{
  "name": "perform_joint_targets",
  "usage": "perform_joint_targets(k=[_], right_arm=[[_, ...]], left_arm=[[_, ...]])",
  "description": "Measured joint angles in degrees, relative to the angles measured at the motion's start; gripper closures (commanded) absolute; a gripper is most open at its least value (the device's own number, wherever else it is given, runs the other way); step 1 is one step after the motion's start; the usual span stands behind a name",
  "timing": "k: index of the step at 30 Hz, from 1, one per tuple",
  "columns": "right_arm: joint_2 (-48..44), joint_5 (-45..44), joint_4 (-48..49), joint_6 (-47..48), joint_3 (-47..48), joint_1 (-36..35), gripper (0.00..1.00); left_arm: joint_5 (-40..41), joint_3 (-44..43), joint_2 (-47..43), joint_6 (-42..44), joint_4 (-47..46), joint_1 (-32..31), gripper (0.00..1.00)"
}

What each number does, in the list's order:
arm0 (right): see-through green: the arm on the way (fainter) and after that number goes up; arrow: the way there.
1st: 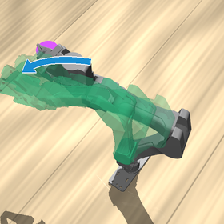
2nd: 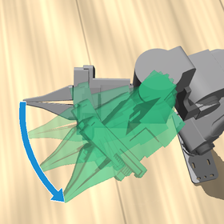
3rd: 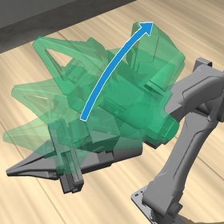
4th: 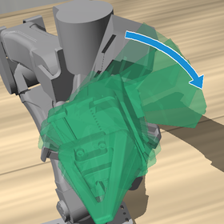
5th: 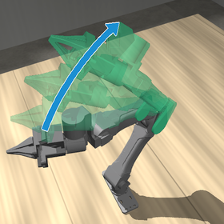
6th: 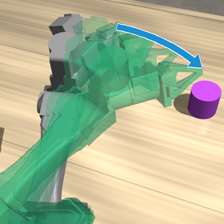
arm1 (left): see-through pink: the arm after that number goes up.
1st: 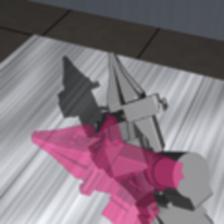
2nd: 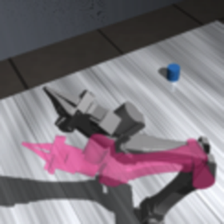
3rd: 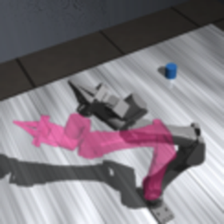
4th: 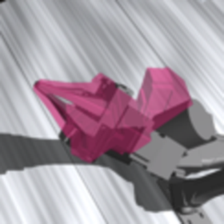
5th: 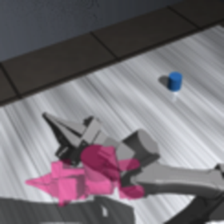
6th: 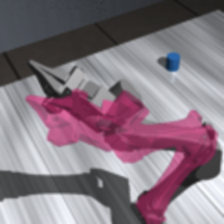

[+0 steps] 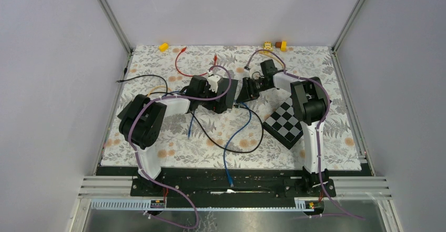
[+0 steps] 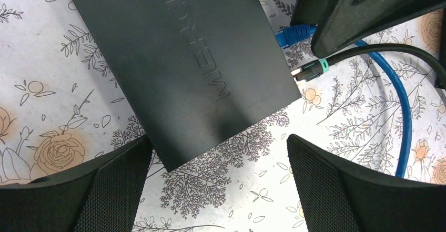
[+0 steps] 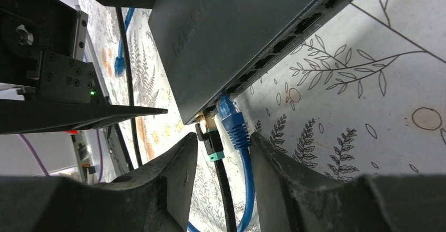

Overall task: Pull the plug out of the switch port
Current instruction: Pull the connector from the switch port.

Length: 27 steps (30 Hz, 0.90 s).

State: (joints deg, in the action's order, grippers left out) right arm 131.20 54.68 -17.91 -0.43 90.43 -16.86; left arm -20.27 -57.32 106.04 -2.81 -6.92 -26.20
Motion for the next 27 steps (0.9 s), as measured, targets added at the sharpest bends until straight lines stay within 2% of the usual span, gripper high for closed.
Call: perform_joint_targets(k=[8,27], right_arm=[[1.8,3.8,2.8,-3.9,-0.4,1.3,0.57],[4.3,9.1,9.0,-10.4,-1.0,1.9,0.58]], left_arm=[[0.0,0.1,0.1,0.0,-0.5,0.0,0.01],[-0.4,1.0,0.1,0.3,-2.3,0.1,0.01]])
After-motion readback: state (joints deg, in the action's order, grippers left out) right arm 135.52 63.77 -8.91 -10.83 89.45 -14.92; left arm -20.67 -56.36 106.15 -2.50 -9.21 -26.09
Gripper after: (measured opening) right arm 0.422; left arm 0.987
